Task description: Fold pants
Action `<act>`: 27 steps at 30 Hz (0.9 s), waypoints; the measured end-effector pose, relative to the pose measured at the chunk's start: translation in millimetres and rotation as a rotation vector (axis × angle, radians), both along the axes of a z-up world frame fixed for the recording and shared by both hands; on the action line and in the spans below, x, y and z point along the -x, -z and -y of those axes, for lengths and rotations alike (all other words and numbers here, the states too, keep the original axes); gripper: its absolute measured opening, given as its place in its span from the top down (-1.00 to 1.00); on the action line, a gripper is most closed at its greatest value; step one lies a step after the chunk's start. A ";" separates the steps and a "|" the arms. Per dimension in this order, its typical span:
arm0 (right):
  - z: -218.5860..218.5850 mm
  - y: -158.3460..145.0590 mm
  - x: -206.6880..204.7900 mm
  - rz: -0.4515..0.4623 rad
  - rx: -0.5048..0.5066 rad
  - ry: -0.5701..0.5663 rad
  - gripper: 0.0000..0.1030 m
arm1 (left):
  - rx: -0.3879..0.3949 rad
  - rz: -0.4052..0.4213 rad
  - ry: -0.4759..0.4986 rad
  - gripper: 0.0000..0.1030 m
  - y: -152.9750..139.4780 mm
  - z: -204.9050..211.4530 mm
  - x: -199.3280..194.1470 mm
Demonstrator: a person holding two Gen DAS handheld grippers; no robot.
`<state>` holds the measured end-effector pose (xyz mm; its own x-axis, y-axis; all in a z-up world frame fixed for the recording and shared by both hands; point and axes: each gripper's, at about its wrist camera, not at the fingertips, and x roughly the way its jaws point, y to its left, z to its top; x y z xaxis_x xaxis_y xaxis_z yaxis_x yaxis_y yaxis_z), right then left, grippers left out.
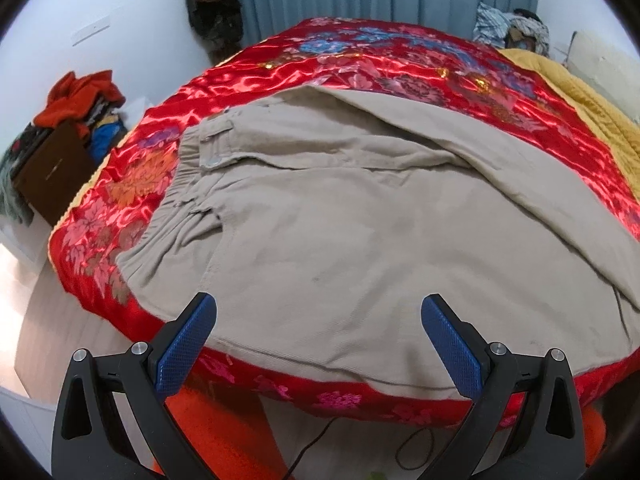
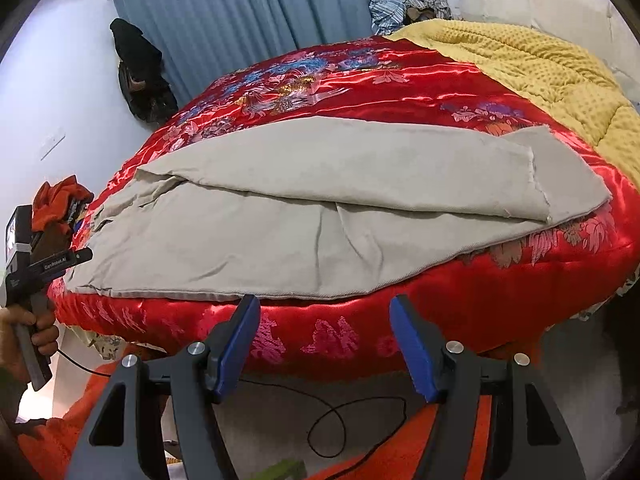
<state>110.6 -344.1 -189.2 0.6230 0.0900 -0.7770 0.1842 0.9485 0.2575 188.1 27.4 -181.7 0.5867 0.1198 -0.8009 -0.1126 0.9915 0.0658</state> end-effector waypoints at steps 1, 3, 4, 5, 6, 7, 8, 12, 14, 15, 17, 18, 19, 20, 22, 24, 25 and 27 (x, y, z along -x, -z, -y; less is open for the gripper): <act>2.9 -1.4 0.8 0.010 -0.006 0.010 -0.30 | 0.000 0.004 0.005 -0.99 -1.6 1.6 -1.6; 17.9 -8.0 5.6 0.048 -0.031 0.062 -0.30 | -0.002 0.027 0.012 -0.99 -6.3 4.9 -6.0; 26.7 -10.8 7.7 0.064 -0.052 0.093 -0.30 | -0.008 0.034 0.012 -0.99 -7.0 6.2 -8.6; 40.3 -13.2 9.6 0.079 -0.092 0.134 -0.30 | -0.011 0.036 0.011 -0.99 -6.6 6.8 -11.1; 50.0 -14.3 9.6 0.085 -0.122 0.159 -0.30 | -0.011 0.036 0.011 -0.99 -4.9 7.3 -14.3; 58.5 -14.8 8.0 0.090 -0.152 0.180 -0.30 | -0.011 0.028 0.009 -0.99 -0.2 7.8 -19.5; 64.3 -14.8 5.5 0.095 -0.178 0.192 -0.30 | -0.010 0.019 0.007 -0.99 4.8 8.3 -24.0; 76.6 -3.1 -20.6 0.122 -0.394 0.174 -0.30 | -0.020 -0.031 -0.006 -0.99 25.0 14.0 -36.8; 74.8 13.9 -42.5 0.106 -0.493 0.142 -0.30 | -0.030 -0.050 0.004 -0.99 33.1 19.0 -38.5; 74.1 23.1 -52.2 0.087 -0.516 0.141 -0.30 | -0.040 -0.059 0.014 -0.99 36.5 22.0 -38.6; 80.1 41.6 -69.1 0.044 -0.500 0.203 -0.30 | -0.071 -0.081 0.042 -0.99 44.3 27.5 -38.5; 86.7 48.0 -72.6 0.026 -0.485 0.261 -0.30 | -0.099 -0.088 0.058 -0.99 48.3 30.5 -37.6; 95.6 53.7 -74.3 0.016 -0.487 0.328 -0.29 | -0.119 -0.087 0.073 -0.99 50.7 32.5 -36.2; 106.0 58.6 -74.4 0.016 -0.515 0.401 -0.29 | -0.132 -0.082 0.085 -0.99 51.8 34.0 -35.3; 120.4 63.8 -74.5 0.026 -0.577 0.490 -0.28 | -0.142 -0.078 0.097 -0.99 52.0 34.1 -35.3; 128.2 65.3 -78.4 0.009 -0.576 0.544 -0.22 | -0.145 -0.082 0.100 -0.99 53.4 35.6 -37.6; 130.0 65.8 -81.1 -0.005 -0.562 0.563 -0.10 | -0.148 -0.085 0.098 -0.99 53.9 36.6 -39.0; 131.8 66.8 -86.0 -0.034 -0.527 0.603 0.15 | -0.152 -0.088 0.096 -0.99 53.8 37.8 -41.2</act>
<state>196.7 -475.9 -256.1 0.6579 0.1059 -0.7456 0.6424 0.4379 0.6290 229.3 -10.4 -235.5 0.5296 0.1900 -0.8267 -0.0048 0.9752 0.2211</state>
